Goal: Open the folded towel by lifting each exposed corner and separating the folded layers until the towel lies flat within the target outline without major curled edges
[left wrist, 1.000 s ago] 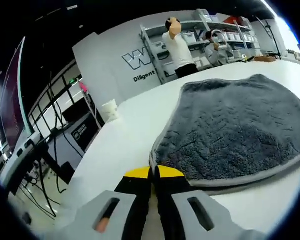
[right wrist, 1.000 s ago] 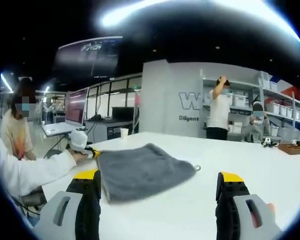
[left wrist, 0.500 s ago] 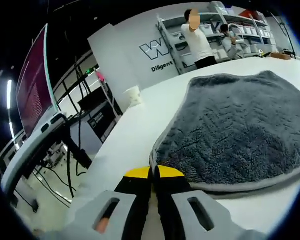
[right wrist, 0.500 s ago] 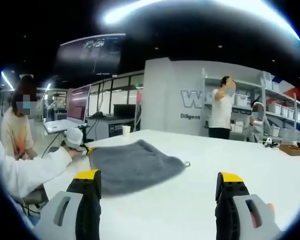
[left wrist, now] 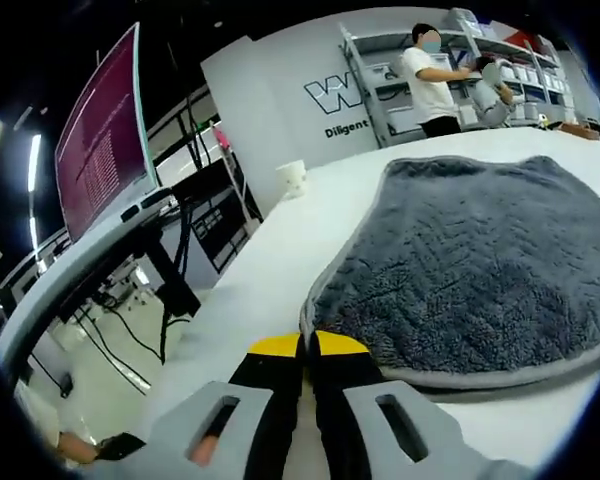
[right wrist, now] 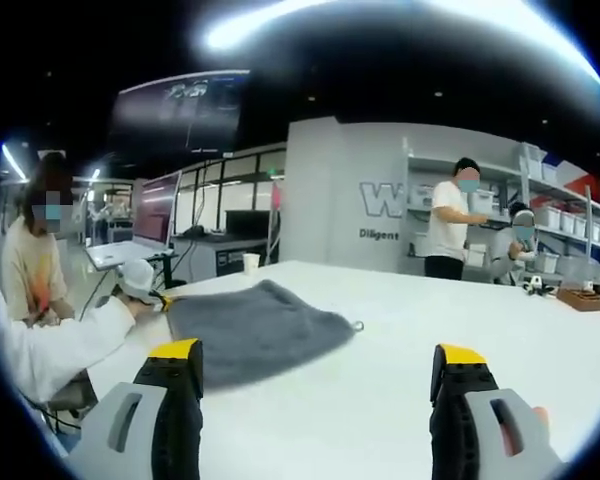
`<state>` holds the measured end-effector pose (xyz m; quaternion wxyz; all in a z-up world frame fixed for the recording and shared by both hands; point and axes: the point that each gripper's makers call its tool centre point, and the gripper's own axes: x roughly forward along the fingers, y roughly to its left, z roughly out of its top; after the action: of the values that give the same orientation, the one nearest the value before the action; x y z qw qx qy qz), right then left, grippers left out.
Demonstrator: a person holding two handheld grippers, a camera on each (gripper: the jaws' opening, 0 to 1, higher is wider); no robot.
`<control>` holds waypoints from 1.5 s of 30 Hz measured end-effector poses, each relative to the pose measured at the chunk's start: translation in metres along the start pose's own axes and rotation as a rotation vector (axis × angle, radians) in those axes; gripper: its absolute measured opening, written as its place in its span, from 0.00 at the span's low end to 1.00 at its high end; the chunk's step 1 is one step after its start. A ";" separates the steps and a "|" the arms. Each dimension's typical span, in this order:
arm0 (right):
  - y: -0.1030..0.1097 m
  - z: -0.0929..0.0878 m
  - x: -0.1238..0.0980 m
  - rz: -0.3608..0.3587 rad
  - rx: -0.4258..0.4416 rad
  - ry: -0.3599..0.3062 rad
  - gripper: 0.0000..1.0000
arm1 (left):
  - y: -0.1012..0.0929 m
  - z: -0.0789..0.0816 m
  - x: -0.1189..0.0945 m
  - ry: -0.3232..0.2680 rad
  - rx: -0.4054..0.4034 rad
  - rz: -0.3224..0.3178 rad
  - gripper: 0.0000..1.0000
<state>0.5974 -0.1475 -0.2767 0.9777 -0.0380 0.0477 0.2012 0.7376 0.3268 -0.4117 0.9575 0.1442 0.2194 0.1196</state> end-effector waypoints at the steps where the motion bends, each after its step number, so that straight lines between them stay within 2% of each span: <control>1: 0.000 0.000 0.000 0.000 0.000 0.001 0.94 | 0.001 -0.001 -0.001 0.000 -0.001 0.003 0.03; 12: -0.006 0.005 -0.006 -0.023 0.006 -0.011 0.94 | 0.017 -0.013 -0.013 0.014 -0.036 0.043 0.03; 22: -0.007 0.005 -0.008 -0.027 0.008 -0.009 0.93 | 0.023 -0.022 -0.029 0.011 -0.068 0.053 0.03; 35: -0.015 0.003 -0.008 -0.043 0.020 -0.009 0.93 | 0.025 -0.023 -0.031 0.004 -0.091 0.049 0.03; 40: -0.012 0.005 -0.008 -0.040 0.019 -0.013 0.93 | 0.025 -0.019 -0.033 -0.013 -0.066 0.057 0.04; 45: -0.008 0.002 -0.004 -0.039 0.011 -0.002 0.93 | 0.029 -0.019 -0.031 -0.018 -0.095 0.048 0.06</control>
<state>0.5973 -0.1562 -0.2735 0.9816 -0.0333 0.0472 0.1818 0.6970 0.3494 -0.4068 0.9621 0.1047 0.2012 0.1514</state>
